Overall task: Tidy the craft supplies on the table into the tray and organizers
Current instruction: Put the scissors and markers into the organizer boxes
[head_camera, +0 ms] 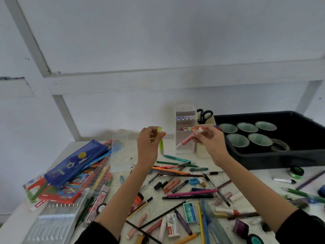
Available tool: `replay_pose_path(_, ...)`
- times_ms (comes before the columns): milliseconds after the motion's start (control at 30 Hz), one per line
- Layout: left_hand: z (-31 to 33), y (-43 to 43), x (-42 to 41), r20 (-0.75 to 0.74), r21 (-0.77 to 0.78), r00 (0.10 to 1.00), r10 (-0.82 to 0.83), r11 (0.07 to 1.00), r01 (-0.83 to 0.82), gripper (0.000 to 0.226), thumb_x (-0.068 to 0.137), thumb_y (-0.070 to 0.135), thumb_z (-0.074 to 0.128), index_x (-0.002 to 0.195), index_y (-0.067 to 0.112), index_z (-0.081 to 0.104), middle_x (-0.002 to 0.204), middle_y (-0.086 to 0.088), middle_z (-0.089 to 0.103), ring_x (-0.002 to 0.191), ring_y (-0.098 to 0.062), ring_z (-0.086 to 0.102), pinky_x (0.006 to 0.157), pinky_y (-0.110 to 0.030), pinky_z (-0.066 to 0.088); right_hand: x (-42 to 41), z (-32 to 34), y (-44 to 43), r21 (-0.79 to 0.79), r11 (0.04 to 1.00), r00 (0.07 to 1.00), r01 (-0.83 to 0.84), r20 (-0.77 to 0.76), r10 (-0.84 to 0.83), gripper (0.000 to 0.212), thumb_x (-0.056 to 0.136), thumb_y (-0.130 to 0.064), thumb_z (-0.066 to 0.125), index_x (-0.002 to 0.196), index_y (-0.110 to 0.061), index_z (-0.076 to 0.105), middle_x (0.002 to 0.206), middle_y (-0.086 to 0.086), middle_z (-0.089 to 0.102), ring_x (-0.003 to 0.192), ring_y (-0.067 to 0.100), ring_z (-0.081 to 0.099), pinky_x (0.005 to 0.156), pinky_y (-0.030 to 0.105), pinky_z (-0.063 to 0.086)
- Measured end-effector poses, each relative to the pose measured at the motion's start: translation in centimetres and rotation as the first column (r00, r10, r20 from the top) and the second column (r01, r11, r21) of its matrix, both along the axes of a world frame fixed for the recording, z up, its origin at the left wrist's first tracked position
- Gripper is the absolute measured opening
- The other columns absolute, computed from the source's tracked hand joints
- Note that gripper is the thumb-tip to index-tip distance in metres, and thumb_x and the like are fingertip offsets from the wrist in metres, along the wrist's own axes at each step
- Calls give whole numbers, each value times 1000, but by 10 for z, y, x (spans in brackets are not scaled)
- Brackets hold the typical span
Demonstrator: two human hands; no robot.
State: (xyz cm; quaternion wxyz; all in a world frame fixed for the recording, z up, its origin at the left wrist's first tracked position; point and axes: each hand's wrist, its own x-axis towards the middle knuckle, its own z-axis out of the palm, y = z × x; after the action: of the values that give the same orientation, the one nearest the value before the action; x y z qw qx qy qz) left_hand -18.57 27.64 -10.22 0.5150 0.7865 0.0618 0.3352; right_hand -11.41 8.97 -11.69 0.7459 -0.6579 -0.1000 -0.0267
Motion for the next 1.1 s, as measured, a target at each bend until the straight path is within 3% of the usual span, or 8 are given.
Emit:
replay_pose_path(167,11,-20,25,102,6,990,-99,995,99,16,90,3,58,101,14,61,106,-6,61,92,-14,61,79,-21,52,4,20,-15,-79,986,963,149,239,-127,15,84,-3,67,93,-15,63,84,-1,71,84,17,70,78,28,56)
replay_pose_path(267,9,-29,34,186,64,977,-103,994,93,20,90,0,55,99,18,59,104,-2,61,94,-12,59,81,-25,52,2,27,-18,-74,984,936,162,326,-130,13,86,3,61,90,-9,61,74,-6,69,72,4,69,73,15,51)
replay_pose_path(400,1,-35,47,217,169,968,-126,981,90,20,91,-2,53,99,16,59,100,0,59,92,-3,57,80,-20,49,6,26,-23,-108,967,880,232,446,-162,9,88,3,59,95,-3,60,75,-4,71,75,8,70,65,17,51)
replay_pose_path(500,-5,-37,54,205,226,971,-122,971,74,17,92,-4,50,99,8,60,97,2,56,92,7,53,79,-9,42,11,21,-27,-146,949,841,281,513,-171,12,88,4,58,95,-6,60,76,-2,71,77,11,71,71,28,55)
replay_pose_path(600,-7,-39,59,185,256,974,-130,963,80,17,92,-7,47,99,3,59,97,2,54,94,11,52,79,-3,38,15,14,-30,-209,929,812,304,567,-139,14,88,5,58,97,-6,61,76,3,70,75,10,70,75,29,56)
replay_pose_path(833,-9,-35,69,122,340,972,-201,929,149,14,94,-7,44,97,1,56,96,4,52,94,19,51,75,1,38,19,-1,-28,-246,922,821,300,558,-118,17,86,6,60,95,-9,61,76,1,70,74,8,70,74,26,55)
replay_pose_path(900,-15,-33,73,62,324,979,-194,932,164,14,95,-6,44,96,1,55,93,6,52,91,17,52,72,0,39,20,-2,-26,-239,925,824,295,553,-120,18,86,6,60,95,-9,61,77,2,69,74,7,70,74,23,54)
replay_pose_path(1100,-42,-32,94,-67,446,988,-140,882,155,24,86,-14,48,101,1,59,100,-9,59,85,-15,55,73,-4,41,27,-3,-20,-245,930,838,272,536,-104,15,87,4,59,96,-8,60,78,4,70,74,7,70,74,23,55)
